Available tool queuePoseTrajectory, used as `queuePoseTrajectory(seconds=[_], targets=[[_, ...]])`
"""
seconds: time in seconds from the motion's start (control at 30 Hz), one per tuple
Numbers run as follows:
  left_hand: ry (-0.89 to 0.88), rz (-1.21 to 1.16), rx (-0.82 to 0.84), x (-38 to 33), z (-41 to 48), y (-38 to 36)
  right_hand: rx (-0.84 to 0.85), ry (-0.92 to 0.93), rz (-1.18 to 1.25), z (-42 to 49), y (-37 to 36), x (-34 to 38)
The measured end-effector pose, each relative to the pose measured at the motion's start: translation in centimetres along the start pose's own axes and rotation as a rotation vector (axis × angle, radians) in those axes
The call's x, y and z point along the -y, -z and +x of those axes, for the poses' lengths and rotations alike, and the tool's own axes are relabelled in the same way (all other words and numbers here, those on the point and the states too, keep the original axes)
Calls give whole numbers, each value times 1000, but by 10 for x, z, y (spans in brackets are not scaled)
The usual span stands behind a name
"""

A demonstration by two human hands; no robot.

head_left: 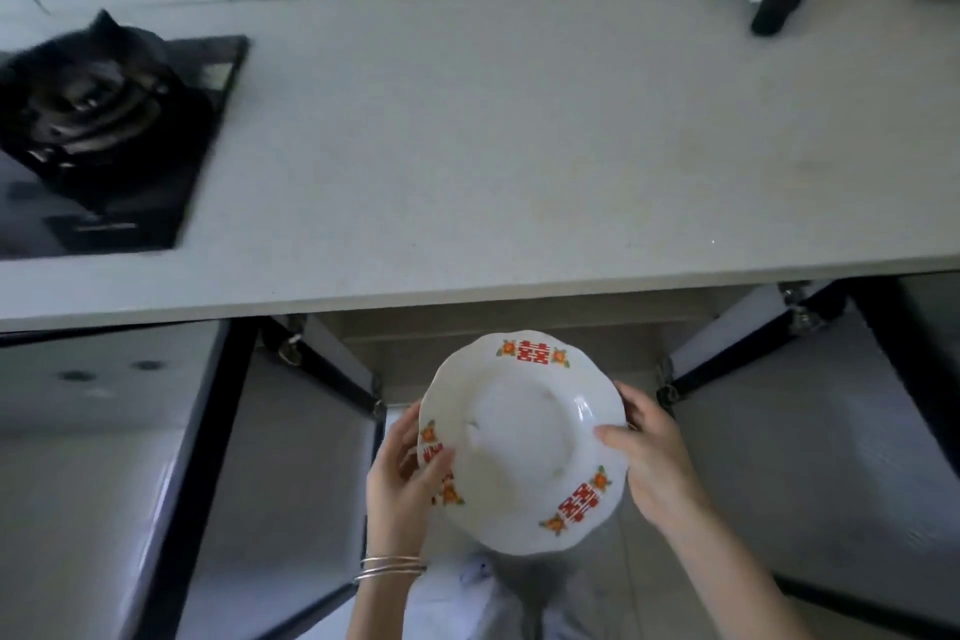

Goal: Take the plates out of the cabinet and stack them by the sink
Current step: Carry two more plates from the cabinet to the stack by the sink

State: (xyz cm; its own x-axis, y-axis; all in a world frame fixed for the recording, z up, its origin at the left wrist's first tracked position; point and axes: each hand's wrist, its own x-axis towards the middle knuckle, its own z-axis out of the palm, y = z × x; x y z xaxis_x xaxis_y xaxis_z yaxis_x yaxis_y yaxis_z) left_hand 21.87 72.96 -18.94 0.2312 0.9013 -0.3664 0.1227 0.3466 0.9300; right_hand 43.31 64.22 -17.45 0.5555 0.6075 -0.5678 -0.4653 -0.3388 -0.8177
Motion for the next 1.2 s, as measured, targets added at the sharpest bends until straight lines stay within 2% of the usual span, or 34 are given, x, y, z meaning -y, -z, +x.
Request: queuePoseTrajectory(seconds=[0.23, 0.47, 0.73, 0.87, 1.2], targets=[[-28, -8, -169, -92, -82, 36, 195, 40, -70, -92, -33, 91], [-46, -32, -448, -116, -160, 74, 483, 40, -290, -148, -74, 118], [-26, -113, -810, -97, -262, 156, 849, 19, -458, -213, -162, 79], [10, -157, -965, -85, -306, 213, 1008, 113, -589, -258, -219, 44], [-18, -193, -1151, -78, -393, 374, 1198, 134, -627, -380, -348, -36]])
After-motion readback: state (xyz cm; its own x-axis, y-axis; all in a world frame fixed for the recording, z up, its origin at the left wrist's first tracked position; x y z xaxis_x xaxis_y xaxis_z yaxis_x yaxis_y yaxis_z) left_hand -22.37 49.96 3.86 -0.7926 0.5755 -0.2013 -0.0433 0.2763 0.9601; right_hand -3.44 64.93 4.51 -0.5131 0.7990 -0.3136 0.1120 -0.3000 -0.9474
